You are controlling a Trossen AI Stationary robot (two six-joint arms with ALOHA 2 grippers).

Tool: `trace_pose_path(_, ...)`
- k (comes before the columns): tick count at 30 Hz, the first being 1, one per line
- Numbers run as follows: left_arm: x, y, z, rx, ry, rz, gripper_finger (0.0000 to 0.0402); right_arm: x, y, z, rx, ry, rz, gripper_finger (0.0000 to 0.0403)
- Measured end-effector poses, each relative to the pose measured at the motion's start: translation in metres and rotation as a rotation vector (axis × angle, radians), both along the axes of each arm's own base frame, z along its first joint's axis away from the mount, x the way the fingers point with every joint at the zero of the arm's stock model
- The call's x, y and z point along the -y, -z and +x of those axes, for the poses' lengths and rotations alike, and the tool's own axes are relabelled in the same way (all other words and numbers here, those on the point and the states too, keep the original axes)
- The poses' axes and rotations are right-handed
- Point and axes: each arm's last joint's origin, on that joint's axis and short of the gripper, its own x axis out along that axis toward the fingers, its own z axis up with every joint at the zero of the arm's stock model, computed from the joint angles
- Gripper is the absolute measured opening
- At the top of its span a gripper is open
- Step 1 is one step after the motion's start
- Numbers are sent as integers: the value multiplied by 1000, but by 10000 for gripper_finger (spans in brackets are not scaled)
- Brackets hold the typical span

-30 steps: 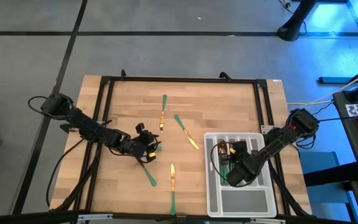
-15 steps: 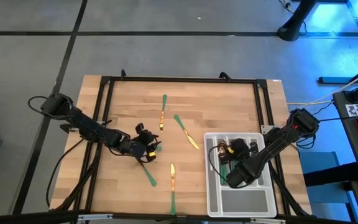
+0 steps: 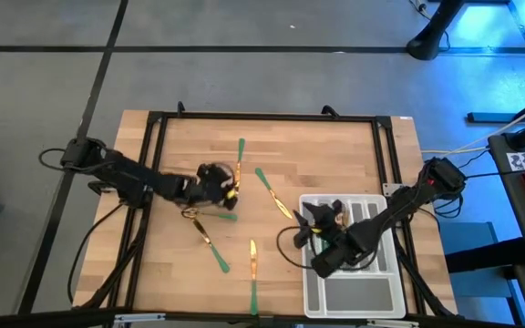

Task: Sort silverware
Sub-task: Put the middle right green knife into the silverware rack

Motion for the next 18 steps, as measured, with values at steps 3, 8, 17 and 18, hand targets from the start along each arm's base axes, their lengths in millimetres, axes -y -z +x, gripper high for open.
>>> trace_pose_path(3, -24, -6, 8, 0, 99, 27, 166, 4, -2, 11, -37, -39, 11, 182)
trace_pose_path(8, -48, -26, 24, 43, 502, 190, 223, 9, 0, 19, -124, -96, -28, 182)
trace_pose_path(17, -81, -20, 79, -44, 1036, 284, 244, 8, 1, 17, -162, -112, -78, 182)
trace_pose_path(18, -84, -14, 85, -36, 1094, 284, 244, 8, 1, 17, -161, -112, -78, 182)
